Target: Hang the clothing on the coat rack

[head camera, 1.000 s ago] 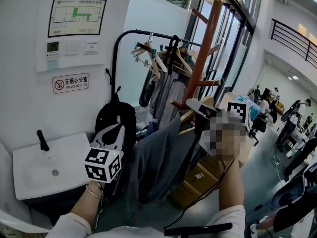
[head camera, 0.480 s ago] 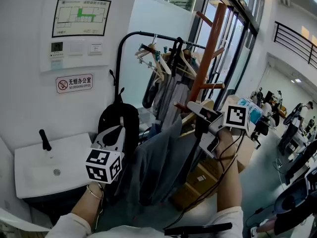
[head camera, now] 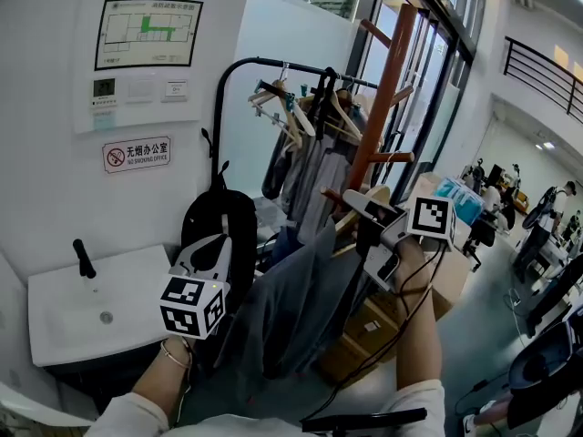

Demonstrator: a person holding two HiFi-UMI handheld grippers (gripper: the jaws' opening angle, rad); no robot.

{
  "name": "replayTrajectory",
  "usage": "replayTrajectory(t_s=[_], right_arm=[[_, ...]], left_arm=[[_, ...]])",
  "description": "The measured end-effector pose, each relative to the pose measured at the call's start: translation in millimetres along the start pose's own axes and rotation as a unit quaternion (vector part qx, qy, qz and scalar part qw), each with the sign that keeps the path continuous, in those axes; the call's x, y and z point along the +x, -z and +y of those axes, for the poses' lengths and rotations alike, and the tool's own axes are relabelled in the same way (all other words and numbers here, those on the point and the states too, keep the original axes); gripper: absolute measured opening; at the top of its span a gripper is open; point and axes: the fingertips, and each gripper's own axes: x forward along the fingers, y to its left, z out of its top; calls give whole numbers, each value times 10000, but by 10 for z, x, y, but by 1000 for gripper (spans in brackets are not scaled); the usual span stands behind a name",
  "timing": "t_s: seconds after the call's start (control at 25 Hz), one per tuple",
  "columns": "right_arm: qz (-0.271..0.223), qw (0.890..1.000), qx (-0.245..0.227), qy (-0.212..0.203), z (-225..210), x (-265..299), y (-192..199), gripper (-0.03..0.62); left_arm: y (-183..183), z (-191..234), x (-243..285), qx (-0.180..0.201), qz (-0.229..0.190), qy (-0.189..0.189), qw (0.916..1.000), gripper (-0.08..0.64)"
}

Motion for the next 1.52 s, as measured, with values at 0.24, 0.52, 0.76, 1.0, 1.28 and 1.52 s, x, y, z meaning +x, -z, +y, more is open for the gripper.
replayTrajectory(t_s=[0.24, 0.52, 0.76, 1.0, 1.28, 1.52], right_arm=[[27, 10000, 41, 38, -41, 41, 58, 201], [69, 9999, 124, 6, -95, 106, 125, 201], [65, 9998, 161, -51, -128, 156, 144, 201], [28, 9997, 204, -99, -193, 186, 180, 201], [-65, 9996, 192, -193, -208, 197, 189, 201], [-3, 9995, -274, -141, -164, 236, 196, 201]], left_arm=[[21, 11, -6, 10, 9, -8, 10000, 6], [105, 56, -17, -49, 73, -56, 9999, 6], [168, 94, -11, -69, 138, -95, 9998, 6], [246, 85, 10, -94, 199, -93, 9997, 6], [289, 69, 44, -132, 242, -38, 9996, 6], [307, 32, 37, -162, 263, 12, 9995, 6]])
